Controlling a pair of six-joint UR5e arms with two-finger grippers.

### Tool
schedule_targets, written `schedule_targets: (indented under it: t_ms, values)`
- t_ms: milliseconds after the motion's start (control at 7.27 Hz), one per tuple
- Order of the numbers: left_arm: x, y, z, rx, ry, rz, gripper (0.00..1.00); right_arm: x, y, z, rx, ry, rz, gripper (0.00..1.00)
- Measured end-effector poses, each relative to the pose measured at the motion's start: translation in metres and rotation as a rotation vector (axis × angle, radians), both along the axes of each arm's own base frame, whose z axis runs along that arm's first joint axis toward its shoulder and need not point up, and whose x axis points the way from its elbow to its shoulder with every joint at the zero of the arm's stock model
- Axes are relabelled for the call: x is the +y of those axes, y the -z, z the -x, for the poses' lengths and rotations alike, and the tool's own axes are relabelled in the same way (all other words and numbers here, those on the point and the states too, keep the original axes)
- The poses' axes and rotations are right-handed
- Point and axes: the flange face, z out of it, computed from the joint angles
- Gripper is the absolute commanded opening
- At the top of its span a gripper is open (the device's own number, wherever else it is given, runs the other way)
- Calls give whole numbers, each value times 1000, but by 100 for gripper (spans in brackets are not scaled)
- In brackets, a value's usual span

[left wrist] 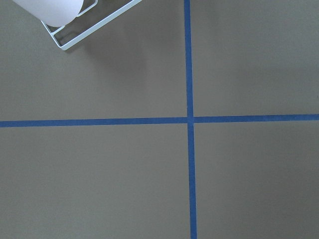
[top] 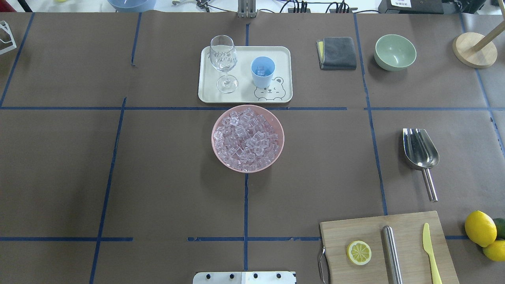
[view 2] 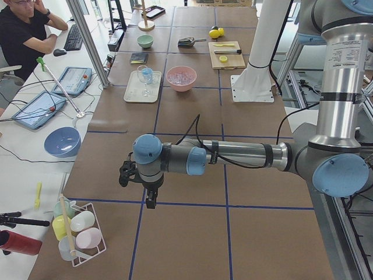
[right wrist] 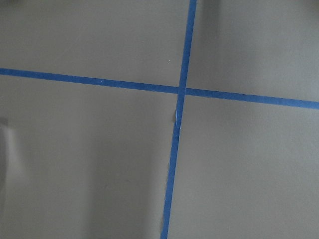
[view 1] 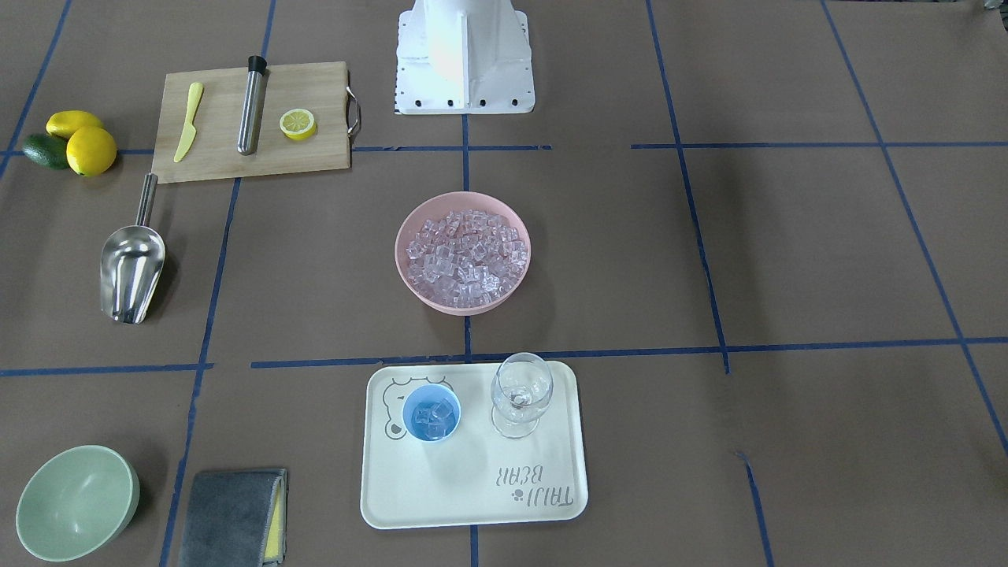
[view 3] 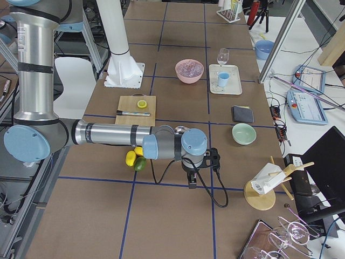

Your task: Put ice in cup with scoop

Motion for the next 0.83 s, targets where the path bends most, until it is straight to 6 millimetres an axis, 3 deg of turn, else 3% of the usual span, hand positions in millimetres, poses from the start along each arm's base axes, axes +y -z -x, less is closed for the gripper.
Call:
schedule_targets:
  t_ms: [412,825]
  values:
    - [1,0,-1,0,-1,2,100,6,-16,-13,-8,-31,53,100]
    - [1,0,0,0,0,1,100,9,-15,-25,-13,-59,77,100]
